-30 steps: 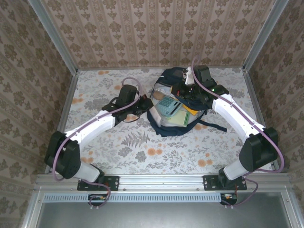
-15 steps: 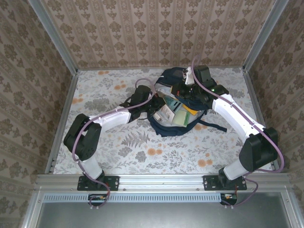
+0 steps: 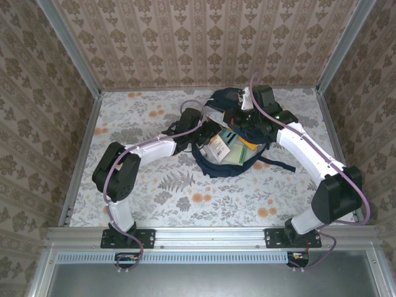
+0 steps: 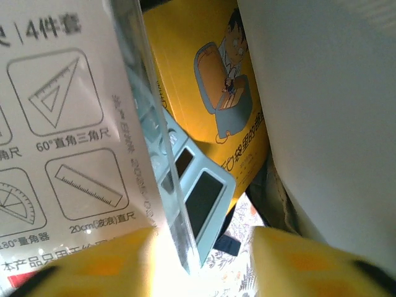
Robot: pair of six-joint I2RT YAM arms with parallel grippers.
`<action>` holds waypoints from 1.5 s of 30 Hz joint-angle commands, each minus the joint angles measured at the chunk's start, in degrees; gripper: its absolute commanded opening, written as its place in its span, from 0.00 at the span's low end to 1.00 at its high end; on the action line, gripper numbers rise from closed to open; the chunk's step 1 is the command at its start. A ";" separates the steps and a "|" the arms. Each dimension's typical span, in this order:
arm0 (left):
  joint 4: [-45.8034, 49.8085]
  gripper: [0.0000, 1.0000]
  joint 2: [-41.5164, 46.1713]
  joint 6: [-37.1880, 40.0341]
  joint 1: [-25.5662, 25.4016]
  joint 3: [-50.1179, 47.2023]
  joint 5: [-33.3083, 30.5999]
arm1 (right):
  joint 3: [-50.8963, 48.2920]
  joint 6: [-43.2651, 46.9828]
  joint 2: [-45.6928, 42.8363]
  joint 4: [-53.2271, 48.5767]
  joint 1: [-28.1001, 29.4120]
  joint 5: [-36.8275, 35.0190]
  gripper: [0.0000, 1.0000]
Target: Pack the student bag
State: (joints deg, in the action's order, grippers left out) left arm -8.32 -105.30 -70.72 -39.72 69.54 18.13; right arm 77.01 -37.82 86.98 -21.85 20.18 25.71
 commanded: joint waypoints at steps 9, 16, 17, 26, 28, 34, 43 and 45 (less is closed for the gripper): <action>14.69 0.59 9.34 9.50 -0.65 0.31 -4.31 | 1.82 0.65 -2.39 1.30 0.30 0.13 0.00; 26.36 0.58 19.02 14.95 1.40 -4.03 -10.04 | 2.42 0.29 -1.29 1.73 0.30 0.40 0.00; 27.64 0.57 19.75 15.00 2.46 -5.15 -10.36 | 2.52 0.25 -1.21 1.83 0.29 0.52 0.00; 29.97 0.53 13.64 17.96 4.31 -6.37 -6.58 | 2.25 -0.06 -0.94 1.94 0.45 0.75 0.00; 30.01 0.54 11.20 18.51 3.46 -4.98 -6.43 | 2.10 -0.06 -1.09 1.97 0.43 0.74 0.00; 31.30 0.43 5.63 18.42 2.99 -2.90 -6.69 | 1.91 0.03 -1.55 1.69 0.43 0.66 0.00; 32.41 0.00 7.49 17.05 1.42 -0.09 -8.23 | 3.48 0.68 -1.05 0.79 0.34 0.63 0.00; 32.79 0.00 9.89 16.30 1.40 0.79 -8.70 | 4.70 1.22 -0.83 0.10 0.29 0.41 0.00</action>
State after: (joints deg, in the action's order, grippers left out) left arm 23.05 -100.18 -53.49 -37.91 67.35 11.09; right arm 77.54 -37.65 86.65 -22.61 20.18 25.28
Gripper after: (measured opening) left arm 0.041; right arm 0.074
